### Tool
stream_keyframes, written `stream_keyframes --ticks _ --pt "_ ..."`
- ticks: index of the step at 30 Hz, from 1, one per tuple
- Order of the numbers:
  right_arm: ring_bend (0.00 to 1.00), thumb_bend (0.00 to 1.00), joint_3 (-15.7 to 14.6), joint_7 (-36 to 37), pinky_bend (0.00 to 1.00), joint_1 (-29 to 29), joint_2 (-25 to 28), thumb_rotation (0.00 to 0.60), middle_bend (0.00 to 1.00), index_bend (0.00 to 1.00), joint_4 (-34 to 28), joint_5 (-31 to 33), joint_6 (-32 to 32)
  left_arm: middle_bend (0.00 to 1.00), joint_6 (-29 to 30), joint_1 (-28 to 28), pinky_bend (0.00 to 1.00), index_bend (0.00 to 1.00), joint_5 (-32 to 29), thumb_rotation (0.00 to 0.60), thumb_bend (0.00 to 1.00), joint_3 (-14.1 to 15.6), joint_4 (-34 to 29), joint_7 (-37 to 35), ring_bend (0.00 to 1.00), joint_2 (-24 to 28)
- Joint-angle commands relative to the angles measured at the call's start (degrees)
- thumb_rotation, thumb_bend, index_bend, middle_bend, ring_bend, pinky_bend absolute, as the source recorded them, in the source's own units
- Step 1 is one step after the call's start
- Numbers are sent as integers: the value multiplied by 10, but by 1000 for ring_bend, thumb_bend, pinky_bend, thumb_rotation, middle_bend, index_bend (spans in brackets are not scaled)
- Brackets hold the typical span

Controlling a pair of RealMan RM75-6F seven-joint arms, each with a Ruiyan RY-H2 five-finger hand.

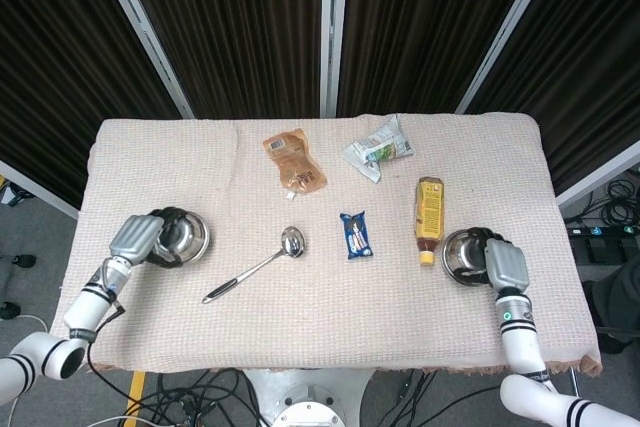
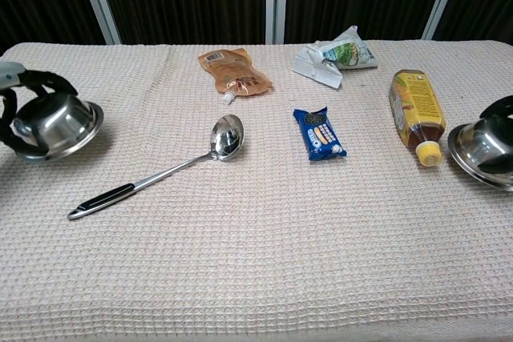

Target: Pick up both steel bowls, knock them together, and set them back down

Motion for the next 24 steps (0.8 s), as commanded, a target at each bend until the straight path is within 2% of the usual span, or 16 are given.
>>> stream_keyframes --ticks 1,4,6,8,12,15,20,24 --pt "286 104 26 139 425 -26 12 600 348 462 -26 -92 58 425 104 25 596 436 12 600 56 -36 -75 -12 385 28" --pt "290 105 60 313 431 -28 -35 600 355 466 1 -166 119 424 198 43 602 440 39 600 56 -59 -118 -45 385 15" --pt "289 112 78 432 431 -17 -75 600 360 469 22 -196 136 421 265 59 608 443 46 600 56 -77 -142 -75 385 -14" --pt "290 120 88 520 433 -3 -98 600 362 469 27 -209 126 417 304 68 613 453 53 600 56 -82 -160 -92 385 -38" --pt "290 152 95 696 434 36 -123 600 364 469 23 -230 67 417 373 82 613 455 78 600 56 -84 -167 -113 385 -95" --pt "290 177 89 803 434 66 -130 600 364 469 28 -252 19 417 388 83 613 455 87 600 56 -81 -170 -134 389 -121" --pt "290 187 75 916 434 113 -150 600 364 469 37 -282 -34 418 391 76 613 456 109 600 55 -69 -163 -143 395 -152" --pt "290 188 72 1000 434 153 -167 600 364 469 41 -297 -72 417 390 64 614 457 120 600 56 -71 -142 -146 395 -174"
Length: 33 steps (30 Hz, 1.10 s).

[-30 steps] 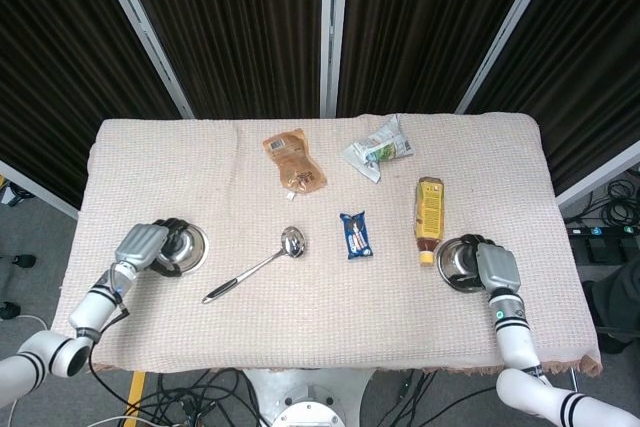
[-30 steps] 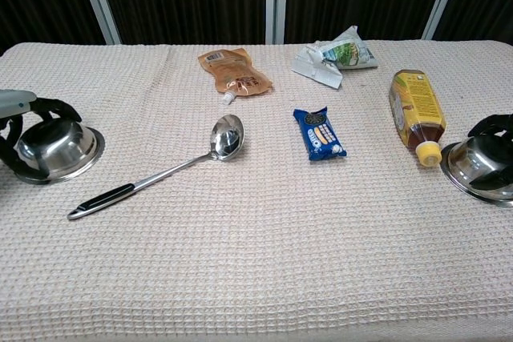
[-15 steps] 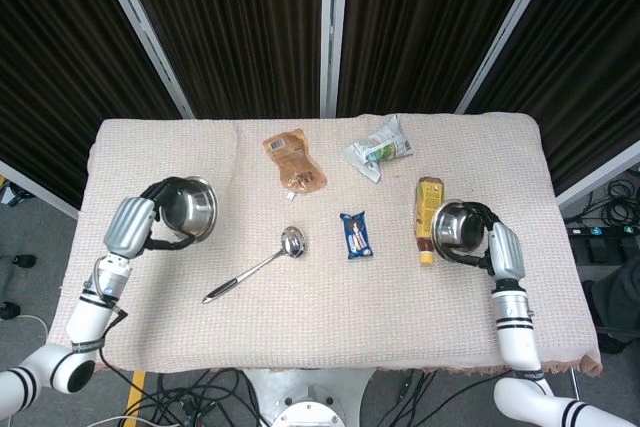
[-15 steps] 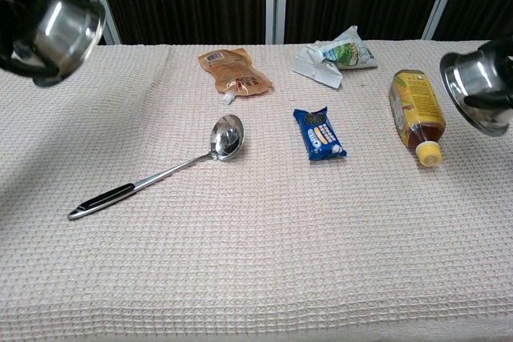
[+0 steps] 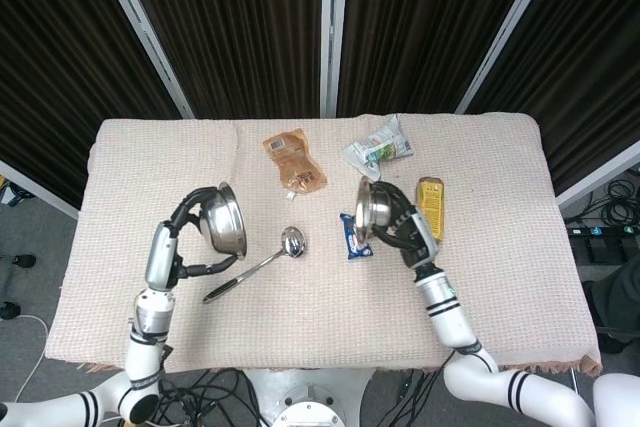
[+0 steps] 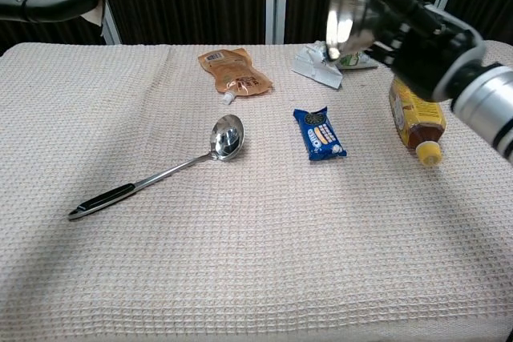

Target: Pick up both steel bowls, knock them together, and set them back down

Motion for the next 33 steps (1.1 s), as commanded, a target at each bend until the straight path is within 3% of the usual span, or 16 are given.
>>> stream_keyframes --ticks 1,9,21,31,33 --pt "290 187 0 101 434 65 -35 600 364 469 17 -36 -64 417 0 -9 614 457 9 600 55 0 18 -4 395 -16" --pt "290 170 9 197 435 126 -62 600 365 469 48 -38 -105 420 0 -18 613 459 13 600 56 1 78 -33 395 -39" --pt "290 165 27 258 435 204 -87 600 365 469 81 -35 -143 429 -8 -46 613 464 40 600 55 16 126 -31 395 -81" --pt "290 165 -4 294 438 170 -71 600 370 469 94 -32 -95 431 13 -43 613 464 27 600 56 0 149 -38 395 -78" --pt "290 165 11 298 439 186 -68 600 370 469 92 -29 -104 431 8 -45 613 464 22 600 56 -2 158 -37 395 -81"
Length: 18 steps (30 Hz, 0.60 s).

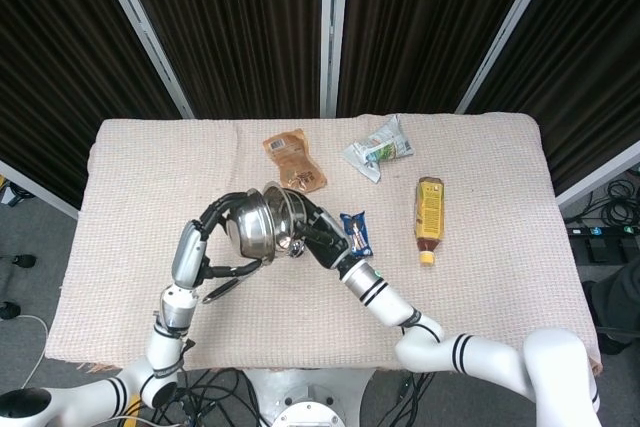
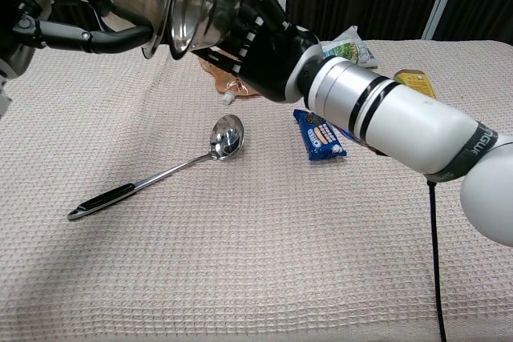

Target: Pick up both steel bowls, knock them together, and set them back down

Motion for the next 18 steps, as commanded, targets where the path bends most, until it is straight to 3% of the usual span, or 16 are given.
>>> stream_keyframes --ticks 1,6,14,15,18 --pt "290 165 15 7 439 21 6 600 370 469 -2 5 -14 430 -7 -3 613 464 -8 600 55 -4 13 -2 395 -4" --pt "290 164 19 26 439 46 0 600 370 468 -9 1 -30 431 -12 -13 607 464 -10 600 48 -3 42 0 395 -25" --pt "290 164 -23 53 441 10 7 600 371 469 8 -9 15 431 18 -9 593 464 -11 600 47 -15 53 2 395 -17" --pt "290 164 -3 53 441 21 13 600 372 469 12 2 7 431 23 -8 593 464 -12 600 47 -19 50 3 395 -11" --pt "290 165 -7 49 443 14 18 600 376 469 9 15 0 431 21 -9 593 464 -16 600 47 -24 42 2 395 0"
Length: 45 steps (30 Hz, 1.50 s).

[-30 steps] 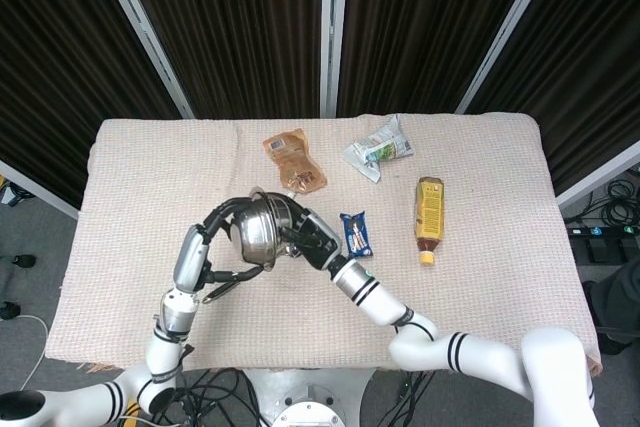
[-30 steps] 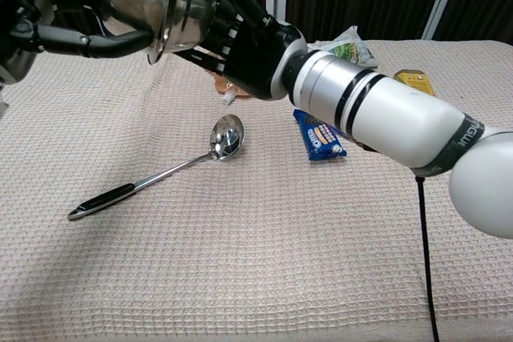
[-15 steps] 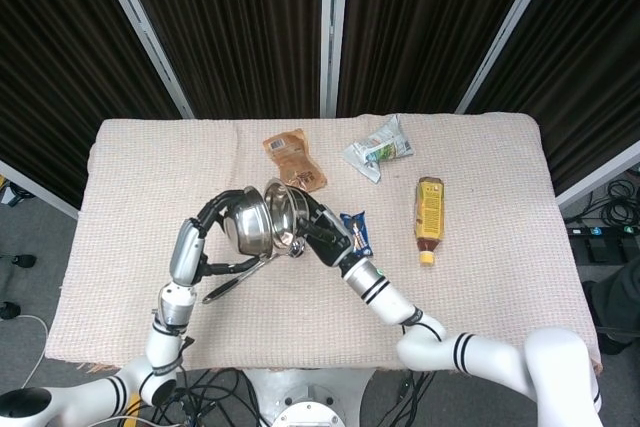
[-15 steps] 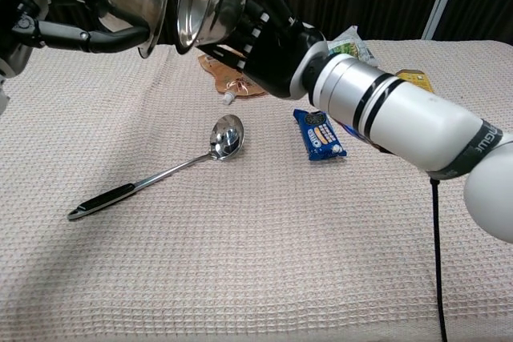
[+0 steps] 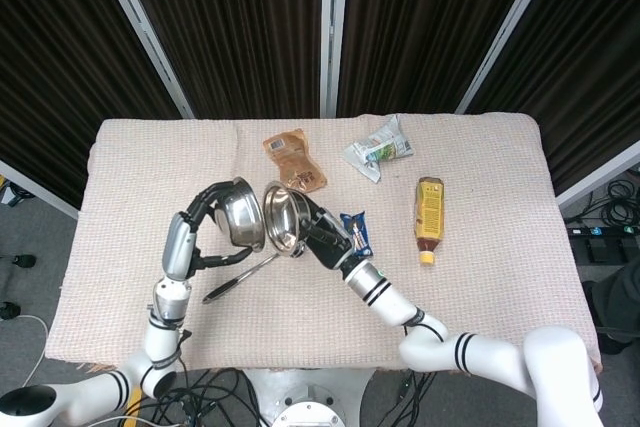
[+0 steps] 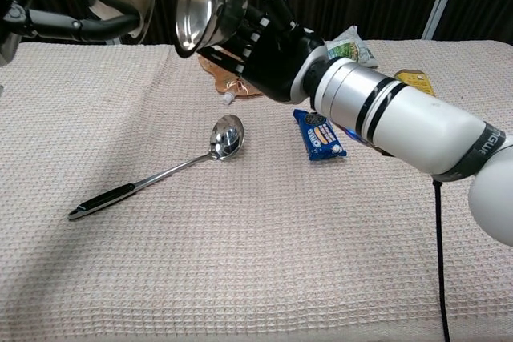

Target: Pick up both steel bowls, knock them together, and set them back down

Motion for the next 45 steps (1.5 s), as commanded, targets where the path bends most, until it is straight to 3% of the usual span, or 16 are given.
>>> stream_keyframes --ticks 1,10,17,18,20,23,26,30,33,36,40,45 --pt "291 165 -2 -2 443 -1 7 600 377 469 0 10 -6 431 -4 -2 593 464 -4 600 47 -3 -8 -1 395 8" --pt "290 165 -3 30 444 46 -16 600 373 469 -3 -21 -20 431 -22 -20 593 464 -3 600 46 4 -7 -1 395 -15" --pt "290 166 -48 35 444 -8 2 600 373 468 6 -25 35 431 2 2 592 464 -4 600 47 9 -40 1 395 10" --pt "290 167 -34 28 444 -9 13 600 373 469 6 -15 39 431 9 12 592 464 -9 600 47 9 -45 4 395 21" --pt "290 170 -47 -9 444 -36 32 600 372 469 3 -3 51 431 19 31 593 466 -20 600 47 11 -45 12 395 40" --pt "290 172 -88 -146 444 -104 64 600 372 468 1 1 111 446 18 68 604 471 -49 600 47 17 -25 9 407 77" --pt "291 174 -110 -391 444 -155 111 600 373 468 -25 17 158 476 -17 93 620 489 -70 600 47 36 11 -1 424 121" --pt "291 187 -139 -789 444 -225 216 600 366 468 -146 87 203 489 -88 100 625 503 -45 600 48 95 40 11 429 196" --pt "290 192 -147 -1039 444 -264 270 600 352 467 -248 164 252 489 -134 92 628 505 -30 600 49 122 30 33 429 234" --pt "290 192 -147 -1208 444 -288 280 600 345 467 -313 226 304 489 -167 83 625 514 -26 600 49 133 16 54 437 247" --pt "291 193 -139 -1332 444 -308 252 600 343 467 -335 283 353 496 -212 69 613 543 -33 600 34 136 7 92 439 250" --pt "291 194 -121 -1347 444 -319 214 600 343 467 -299 304 351 498 -246 55 608 545 -46 600 25 128 22 116 439 237"
